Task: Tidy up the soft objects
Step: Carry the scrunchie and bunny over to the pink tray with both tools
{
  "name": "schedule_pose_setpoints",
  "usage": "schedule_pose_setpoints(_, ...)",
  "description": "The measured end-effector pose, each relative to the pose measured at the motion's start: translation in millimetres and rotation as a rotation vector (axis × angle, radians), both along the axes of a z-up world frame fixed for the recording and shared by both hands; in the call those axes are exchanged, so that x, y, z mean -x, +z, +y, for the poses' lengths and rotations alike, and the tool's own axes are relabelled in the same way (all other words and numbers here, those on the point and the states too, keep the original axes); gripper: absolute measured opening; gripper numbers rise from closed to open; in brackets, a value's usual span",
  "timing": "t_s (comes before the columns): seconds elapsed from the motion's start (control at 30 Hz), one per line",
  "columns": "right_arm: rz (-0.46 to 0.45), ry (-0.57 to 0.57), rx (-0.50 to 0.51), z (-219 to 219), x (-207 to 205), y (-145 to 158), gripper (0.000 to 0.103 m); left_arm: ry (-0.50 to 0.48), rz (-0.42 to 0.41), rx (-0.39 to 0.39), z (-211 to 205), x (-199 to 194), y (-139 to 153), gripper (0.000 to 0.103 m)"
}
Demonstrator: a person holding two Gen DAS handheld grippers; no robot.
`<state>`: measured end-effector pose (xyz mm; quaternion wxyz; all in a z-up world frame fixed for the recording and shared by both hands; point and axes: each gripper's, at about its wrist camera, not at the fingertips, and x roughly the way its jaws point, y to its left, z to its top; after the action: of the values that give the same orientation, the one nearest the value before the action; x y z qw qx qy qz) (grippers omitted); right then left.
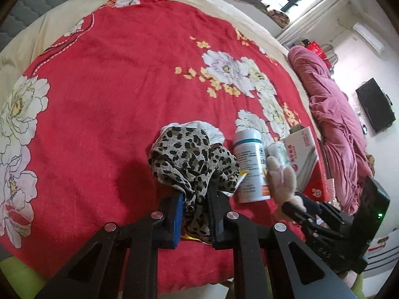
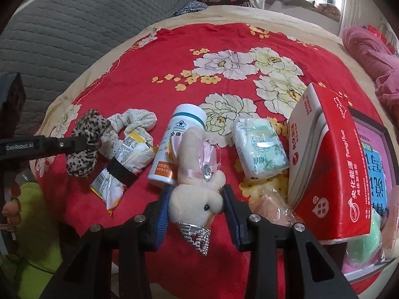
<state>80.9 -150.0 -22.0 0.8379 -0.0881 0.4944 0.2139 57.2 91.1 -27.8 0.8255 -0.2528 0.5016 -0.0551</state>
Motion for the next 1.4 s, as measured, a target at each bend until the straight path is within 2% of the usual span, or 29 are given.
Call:
schedule_pose_setpoints(0.23, -0.010, -0.009, -0.031, -4.1, 2.7, 8.3, 0.041, -0.021, -0.030, -0.005, -6.7, 3.7, 15.4, 0.017)
schedule_pose_setpoints(0.77, -0.089, -0.066, -0.092, -25.8, 5.3, 48.7, 0.040, -0.098, -0.084, -0.057, -44.8, -2.6, 51.2, 0.017)
schedule_pose_setpoints(1.4, -0.159, -0.205, -0.154, -89.0, 6.6, 87.0, 0.040, -0.222, -0.125, -0.078, -105.3, -9.1, 77.2, 0.017)
